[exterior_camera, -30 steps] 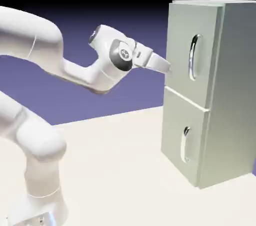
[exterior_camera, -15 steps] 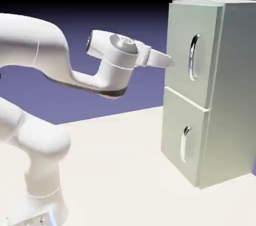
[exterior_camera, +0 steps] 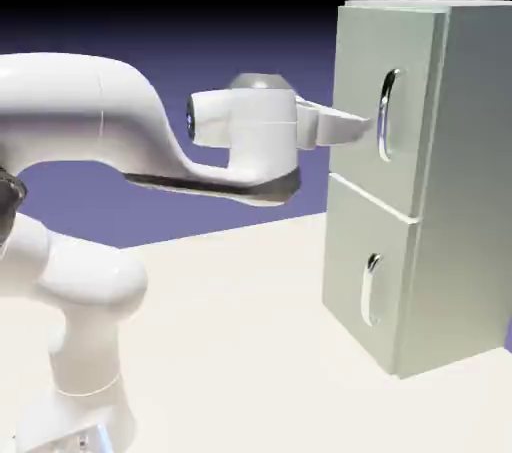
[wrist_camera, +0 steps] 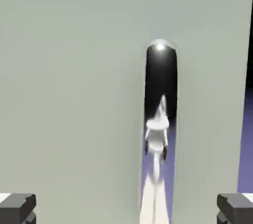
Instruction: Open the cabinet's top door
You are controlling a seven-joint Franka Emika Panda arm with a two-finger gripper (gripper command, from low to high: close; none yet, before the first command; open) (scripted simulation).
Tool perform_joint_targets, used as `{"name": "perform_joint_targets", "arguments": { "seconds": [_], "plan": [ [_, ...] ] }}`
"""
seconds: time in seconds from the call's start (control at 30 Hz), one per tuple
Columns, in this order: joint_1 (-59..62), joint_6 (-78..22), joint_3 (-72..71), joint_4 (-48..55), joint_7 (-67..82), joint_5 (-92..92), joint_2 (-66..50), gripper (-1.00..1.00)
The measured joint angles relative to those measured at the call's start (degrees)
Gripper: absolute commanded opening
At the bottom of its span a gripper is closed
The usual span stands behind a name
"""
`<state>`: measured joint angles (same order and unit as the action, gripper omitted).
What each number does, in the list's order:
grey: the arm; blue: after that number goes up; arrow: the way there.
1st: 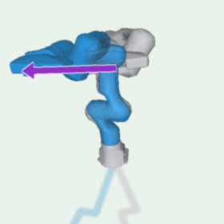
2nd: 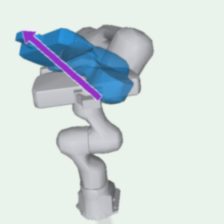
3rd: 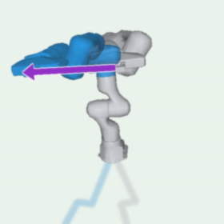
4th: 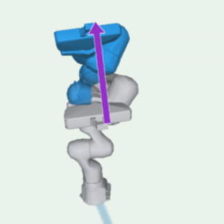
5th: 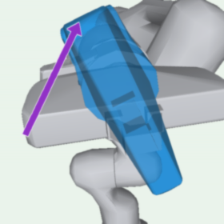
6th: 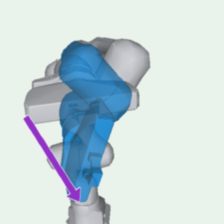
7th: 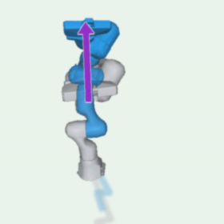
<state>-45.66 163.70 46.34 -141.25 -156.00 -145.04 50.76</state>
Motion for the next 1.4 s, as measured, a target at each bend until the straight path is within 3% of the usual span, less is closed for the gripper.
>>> {"name": "perform_joint_targets", "arguments": {
  "seconds": [0.2, 0.33, 0.37, 1.03, 1.4],
  "plan": [
    [-3.1, -0.7, 3.2, 1.4, -7.9, -10.0, 1.3, 0.0],
    [-11.4, -2.1, 8.9, 7.5, -9.6, -12.2, -3.1, 0.0],
    [-13.2, -2.4, 10.1, 8.8, -10.0, -12.6, -4.0, -1.0],
    [21.6, -17.0, -26.3, -8.0, -9.6, 14.3, -6.5, -1.0],
    [42.6, -16.2, -49.1, -11.2, -10.0, 30.1, -4.3, -1.0]
  ]
}}
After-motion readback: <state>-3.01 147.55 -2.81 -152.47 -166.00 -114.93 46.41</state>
